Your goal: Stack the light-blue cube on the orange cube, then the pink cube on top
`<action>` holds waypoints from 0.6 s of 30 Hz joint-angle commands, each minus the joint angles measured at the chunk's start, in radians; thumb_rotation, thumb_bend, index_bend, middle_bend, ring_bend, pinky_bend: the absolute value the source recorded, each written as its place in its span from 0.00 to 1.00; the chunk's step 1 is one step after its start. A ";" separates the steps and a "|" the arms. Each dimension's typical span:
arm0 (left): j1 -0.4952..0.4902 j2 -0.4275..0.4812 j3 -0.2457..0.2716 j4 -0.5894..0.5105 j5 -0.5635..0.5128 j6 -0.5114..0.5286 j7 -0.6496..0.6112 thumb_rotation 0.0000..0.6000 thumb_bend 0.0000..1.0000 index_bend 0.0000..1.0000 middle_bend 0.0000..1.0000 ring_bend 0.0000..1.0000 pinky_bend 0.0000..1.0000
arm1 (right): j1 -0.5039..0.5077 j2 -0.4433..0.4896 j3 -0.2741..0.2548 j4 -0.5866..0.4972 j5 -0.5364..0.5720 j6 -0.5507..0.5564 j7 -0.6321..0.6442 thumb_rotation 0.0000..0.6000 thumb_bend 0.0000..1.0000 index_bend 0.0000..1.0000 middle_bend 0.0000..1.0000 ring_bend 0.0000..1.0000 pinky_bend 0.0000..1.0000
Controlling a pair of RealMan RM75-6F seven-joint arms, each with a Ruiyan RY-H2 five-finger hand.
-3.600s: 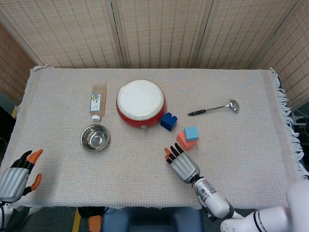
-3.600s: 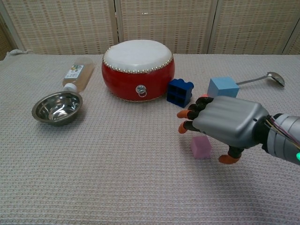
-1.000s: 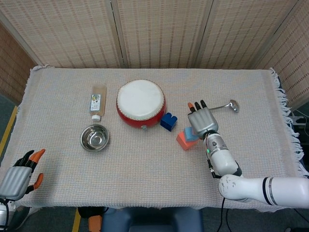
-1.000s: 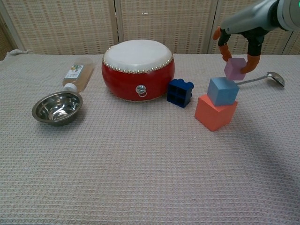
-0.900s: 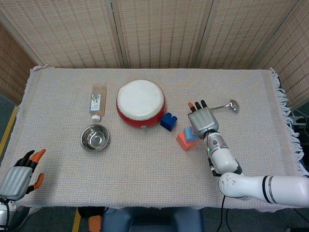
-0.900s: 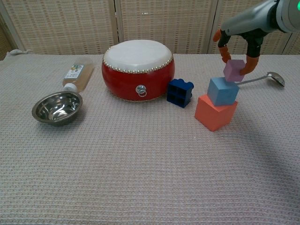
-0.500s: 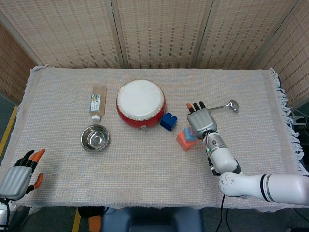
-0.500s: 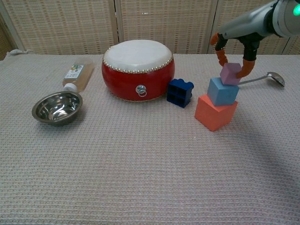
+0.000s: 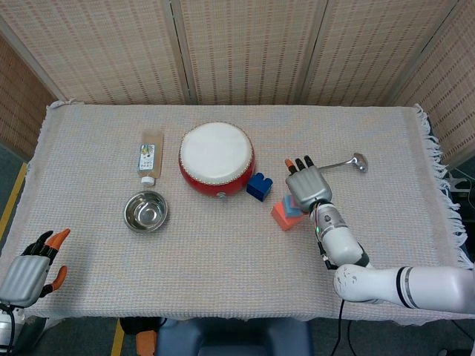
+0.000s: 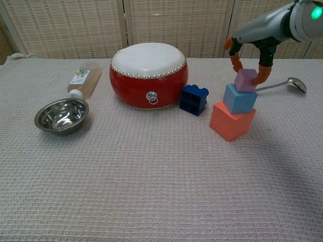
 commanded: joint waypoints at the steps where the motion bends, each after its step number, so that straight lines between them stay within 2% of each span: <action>1: 0.000 0.000 0.001 0.000 0.000 -0.002 0.000 1.00 0.49 0.01 0.13 0.07 0.25 | 0.005 -0.001 -0.004 -0.003 0.003 0.005 0.001 1.00 0.14 0.47 0.00 0.00 0.00; 5: 0.000 0.001 0.000 -0.001 0.001 0.001 0.000 1.00 0.49 0.01 0.13 0.07 0.25 | 0.015 -0.001 -0.014 -0.008 0.019 0.016 -0.005 1.00 0.14 0.38 0.00 0.00 0.00; 14: 0.001 0.002 0.001 -0.001 0.001 0.002 -0.003 1.00 0.49 0.01 0.13 0.07 0.25 | 0.026 0.007 -0.016 -0.024 0.032 0.041 0.004 1.00 0.14 0.26 0.00 0.00 0.00; 18: 0.002 0.003 0.001 -0.002 0.002 0.005 -0.004 1.00 0.48 0.01 0.13 0.07 0.25 | 0.003 0.036 -0.004 -0.049 -0.016 0.060 0.052 1.00 0.13 0.14 0.00 0.00 0.00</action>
